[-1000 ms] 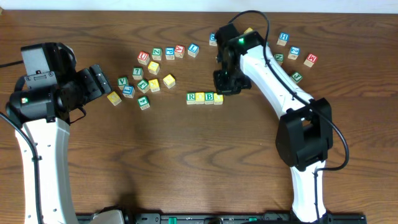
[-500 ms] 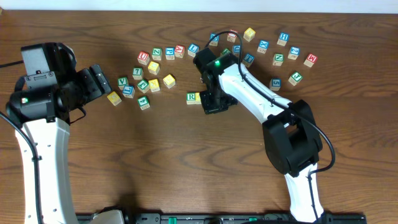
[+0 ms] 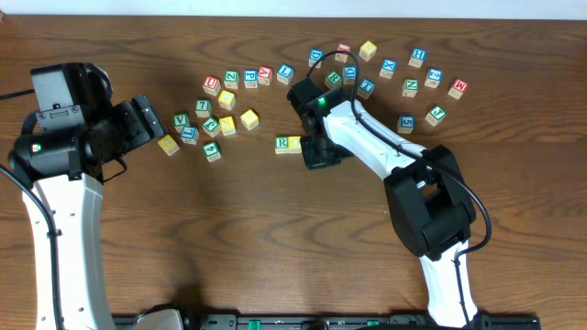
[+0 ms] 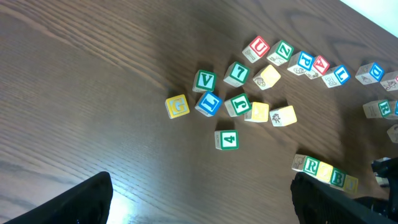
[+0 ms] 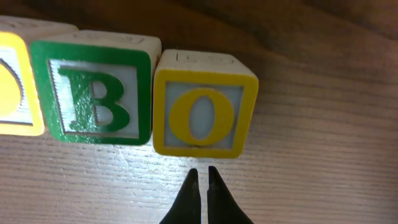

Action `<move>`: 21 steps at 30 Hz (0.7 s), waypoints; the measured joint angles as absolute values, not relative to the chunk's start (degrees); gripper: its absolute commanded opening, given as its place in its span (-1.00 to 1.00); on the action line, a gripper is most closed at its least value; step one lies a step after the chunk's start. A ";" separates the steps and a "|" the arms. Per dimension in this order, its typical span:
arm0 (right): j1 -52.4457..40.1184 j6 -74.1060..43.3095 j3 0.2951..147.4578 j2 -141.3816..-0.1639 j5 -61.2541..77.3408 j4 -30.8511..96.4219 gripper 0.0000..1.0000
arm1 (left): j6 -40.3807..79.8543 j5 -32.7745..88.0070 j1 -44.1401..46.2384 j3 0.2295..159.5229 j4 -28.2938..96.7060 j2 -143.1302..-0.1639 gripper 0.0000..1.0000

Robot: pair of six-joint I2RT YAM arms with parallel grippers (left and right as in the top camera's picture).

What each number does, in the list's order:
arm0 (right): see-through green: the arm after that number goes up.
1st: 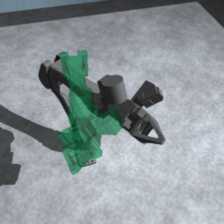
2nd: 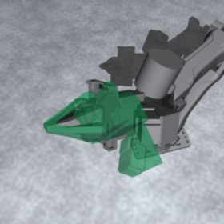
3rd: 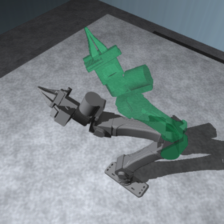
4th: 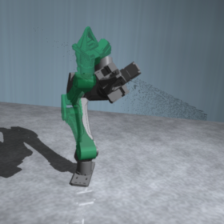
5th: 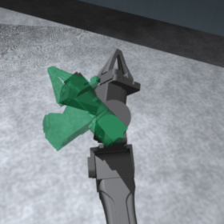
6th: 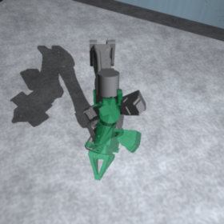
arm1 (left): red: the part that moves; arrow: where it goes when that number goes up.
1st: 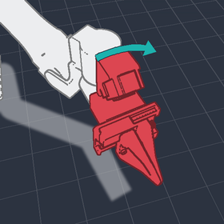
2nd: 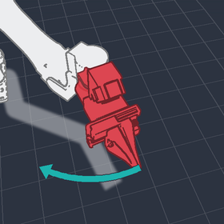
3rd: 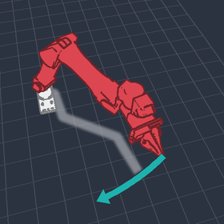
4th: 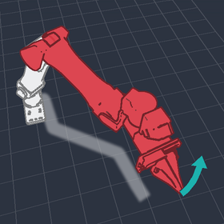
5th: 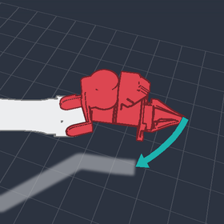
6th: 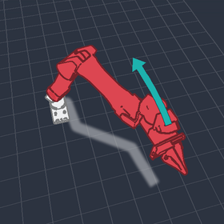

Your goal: Spell out ROBOT

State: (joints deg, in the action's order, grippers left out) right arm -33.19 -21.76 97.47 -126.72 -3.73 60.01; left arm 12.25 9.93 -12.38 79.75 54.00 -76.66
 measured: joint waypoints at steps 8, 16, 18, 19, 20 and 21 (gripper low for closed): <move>-33.19 -21.91 97.43 -126.72 -4.12 58.50 -0.97 | 12.25 9.93 -12.38 79.75 54.00 -76.69 0.81; -33.19 -21.91 97.43 -126.72 -4.56 57.65 -0.97 | 12.23 9.93 -12.38 79.75 54.00 -76.69 0.81; -33.19 -21.91 97.43 -126.72 -4.60 57.52 -0.97 | 12.23 9.93 -12.38 79.75 54.00 -76.69 0.81; -33.19 -21.91 97.43 -126.72 -4.60 57.52 -0.97 | 12.23 9.93 -12.38 79.75 54.00 -76.69 0.81; -33.19 -21.91 97.43 -126.72 -4.62 57.52 -0.98 | 12.23 9.93 -12.38 79.75 54.00 -76.69 0.81; -33.19 -21.91 97.43 -126.72 -4.62 57.52 -0.97 | 12.23 9.93 -12.38 79.75 54.00 -76.69 0.81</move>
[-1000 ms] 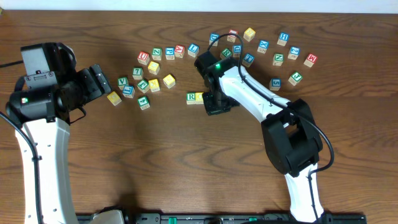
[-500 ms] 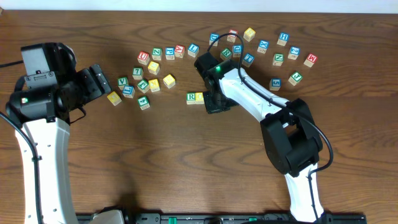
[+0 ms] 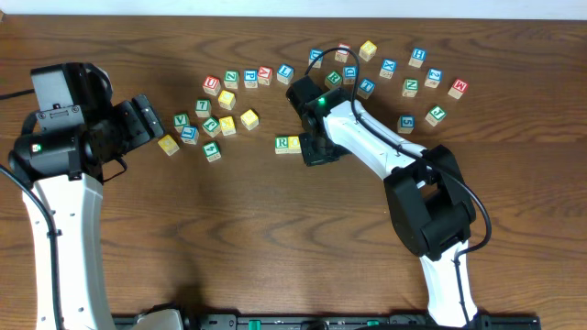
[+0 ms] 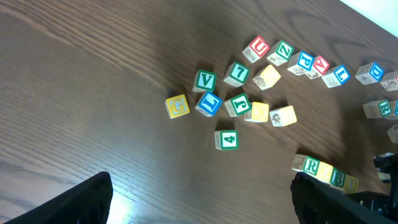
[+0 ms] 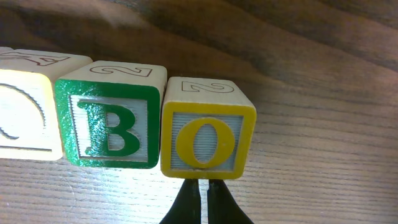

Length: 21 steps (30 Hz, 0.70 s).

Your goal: Spell out ROBOT

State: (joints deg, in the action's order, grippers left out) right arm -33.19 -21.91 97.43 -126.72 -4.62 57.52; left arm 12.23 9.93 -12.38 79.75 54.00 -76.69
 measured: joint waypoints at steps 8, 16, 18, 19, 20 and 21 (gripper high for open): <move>-33.19 -21.91 97.43 -126.72 -4.78 56.82 -0.97 | 12.25 9.93 -12.38 79.75 54.00 -76.69 0.81; -33.19 -21.91 97.43 -126.72 -4.78 56.36 -0.97 | 12.23 9.93 -12.38 79.75 54.00 -76.69 0.81; -33.19 -21.91 97.43 -126.72 -4.78 56.29 -0.97 | 12.23 9.93 -12.38 79.75 54.00 -76.69 0.81; -33.19 -21.91 97.43 -126.72 -4.78 56.29 -0.97 | 12.25 9.93 -12.38 79.75 54.00 -76.69 0.81; -33.19 -21.91 97.43 -126.72 -4.78 56.29 -0.98 | 12.23 9.93 -12.38 79.75 54.00 -76.69 0.81; -33.19 -21.91 97.43 -126.72 -4.78 56.29 -0.97 | 12.23 9.93 -12.38 79.75 54.00 -76.69 0.81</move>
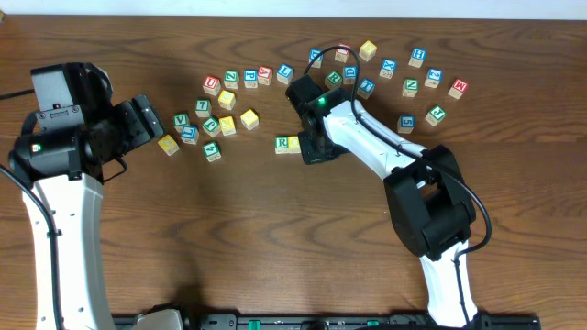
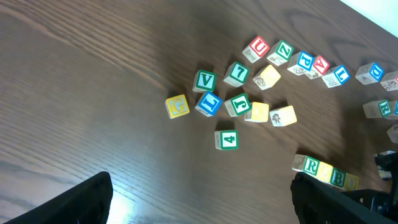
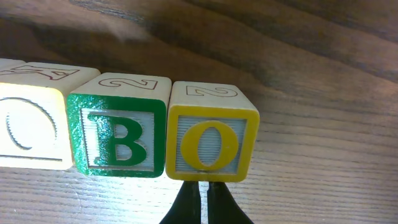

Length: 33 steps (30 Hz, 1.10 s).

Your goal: Spell out ROBOT

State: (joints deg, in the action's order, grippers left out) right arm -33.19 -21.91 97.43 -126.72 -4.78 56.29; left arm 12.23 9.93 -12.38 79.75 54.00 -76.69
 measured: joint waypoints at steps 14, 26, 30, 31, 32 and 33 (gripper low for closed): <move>-32.64 -21.45 97.08 -114.69 -4.29 56.05 -0.83 | 12.23 9.93 -12.38 79.75 54.00 -76.69 0.81; -25.65 -20.03 97.12 -104.84 -2.39 58.08 -0.34 | 12.25 9.93 -12.38 79.75 54.00 -76.69 0.81; -22.76 -18.83 97.14 -104.51 1.15 59.35 -0.11 | 12.23 9.93 -12.38 79.75 54.00 -76.69 0.81; -22.00 -18.55 97.30 -104.49 2.07 60.03 -0.05 | 12.23 9.93 -12.38 79.75 54.00 -76.69 0.81; -21.12 -18.31 97.58 -104.47 3.01 60.88 -0.01 | 12.23 9.93 -12.38 79.75 54.00 -76.69 0.81; -20.56 -18.09 97.91 -104.47 3.33 61.54 0.04 | 12.23 9.93 -12.38 79.75 54.00 -76.69 0.81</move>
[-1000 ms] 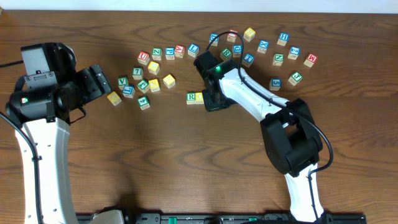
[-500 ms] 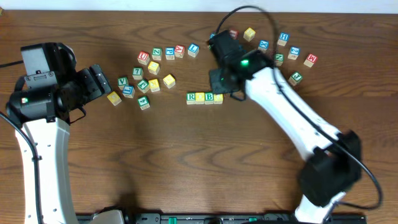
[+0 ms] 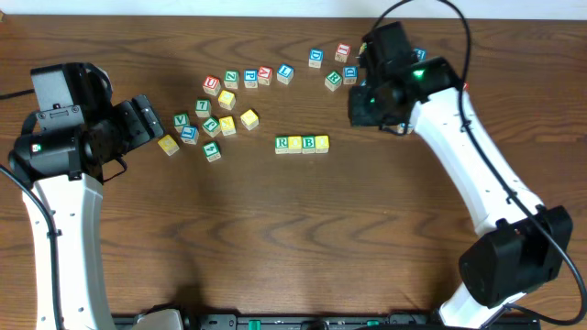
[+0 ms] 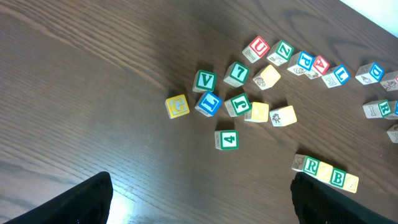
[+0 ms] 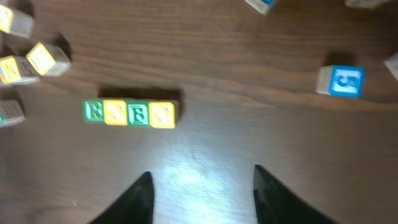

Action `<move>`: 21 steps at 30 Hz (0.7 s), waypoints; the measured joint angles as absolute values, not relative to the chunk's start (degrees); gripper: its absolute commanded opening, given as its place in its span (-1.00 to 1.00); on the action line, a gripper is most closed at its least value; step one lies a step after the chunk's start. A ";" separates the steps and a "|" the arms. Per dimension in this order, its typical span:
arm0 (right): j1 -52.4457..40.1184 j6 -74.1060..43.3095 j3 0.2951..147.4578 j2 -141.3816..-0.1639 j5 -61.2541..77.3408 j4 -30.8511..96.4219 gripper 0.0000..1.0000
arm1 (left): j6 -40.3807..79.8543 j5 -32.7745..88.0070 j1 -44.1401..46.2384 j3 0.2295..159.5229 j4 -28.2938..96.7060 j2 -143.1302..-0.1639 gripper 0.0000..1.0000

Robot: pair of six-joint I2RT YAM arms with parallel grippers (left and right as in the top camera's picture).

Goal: Spell out ROBOT
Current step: 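Raise the right gripper and move it to the far right blocks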

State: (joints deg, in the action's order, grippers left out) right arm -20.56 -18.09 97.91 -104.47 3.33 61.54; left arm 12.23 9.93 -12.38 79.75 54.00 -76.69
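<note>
Four letter blocks stand in a touching row (image 3: 302, 143) reading R, O, B, O at the table's middle. The same row (image 5: 129, 114) shows in the right wrist view and, at the lower right, the row (image 4: 324, 172) shows in the left wrist view. My right gripper (image 5: 202, 199) is open and empty, held high above the table to the right of the row; overhead it (image 3: 365, 105) hangs near the right block cluster. My left gripper (image 4: 199, 208) is open and empty at the far left, and overhead it (image 3: 142, 124) sits beside the left cluster.
Several loose letter and number blocks lie in a left cluster (image 3: 213, 121), an upper line (image 3: 248, 77) and a right cluster (image 3: 422, 87). A blue number block (image 5: 344, 81) lies right of the row. The wooden table (image 3: 275, 238) spreads bare below the row.
My right gripper was shut with its tips against the yellow O at the row's right end. Now it is open, higher and off to the upper right. The row stands alone.
First my shut right gripper sat just below the last O, which stood slightly apart from and askew of the B. Then the tips touched it and the O sat flush in line. It stayed so, and now the gripper is open and away. The left arm held still.
</note>
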 measured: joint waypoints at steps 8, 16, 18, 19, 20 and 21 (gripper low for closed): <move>-14.96 -16.58 103.48 -104.05 4.75 63.61 0.07 | 12.23 9.93 -12.38 79.75 54.00 -76.69 0.81; -14.33 -17.06 105.60 -104.14 5.21 59.53 0.22 | 12.23 9.93 -12.38 79.75 54.02 -76.69 0.81; -14.33 -17.30 109.65 -105.71 5.23 59.92 0.27 | 12.23 9.93 -12.38 79.75 54.00 -76.69 0.81; -14.33 -17.32 112.31 -106.91 5.10 59.94 0.27 | 12.23 9.93 -12.38 79.75 54.02 -76.69 0.81; -14.33 -17.34 114.56 -108.14 5.13 60.01 0.25 | 12.25 9.93 -12.38 79.75 53.98 -76.71 0.81; -14.33 -17.39 117.23 -109.89 5.10 59.90 0.15 | 12.23 9.91 -12.38 79.75 53.98 -76.71 0.81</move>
State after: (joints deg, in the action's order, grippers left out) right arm -14.33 -17.39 117.23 -109.89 5.10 59.90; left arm 12.23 9.91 -12.38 79.75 53.98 -76.71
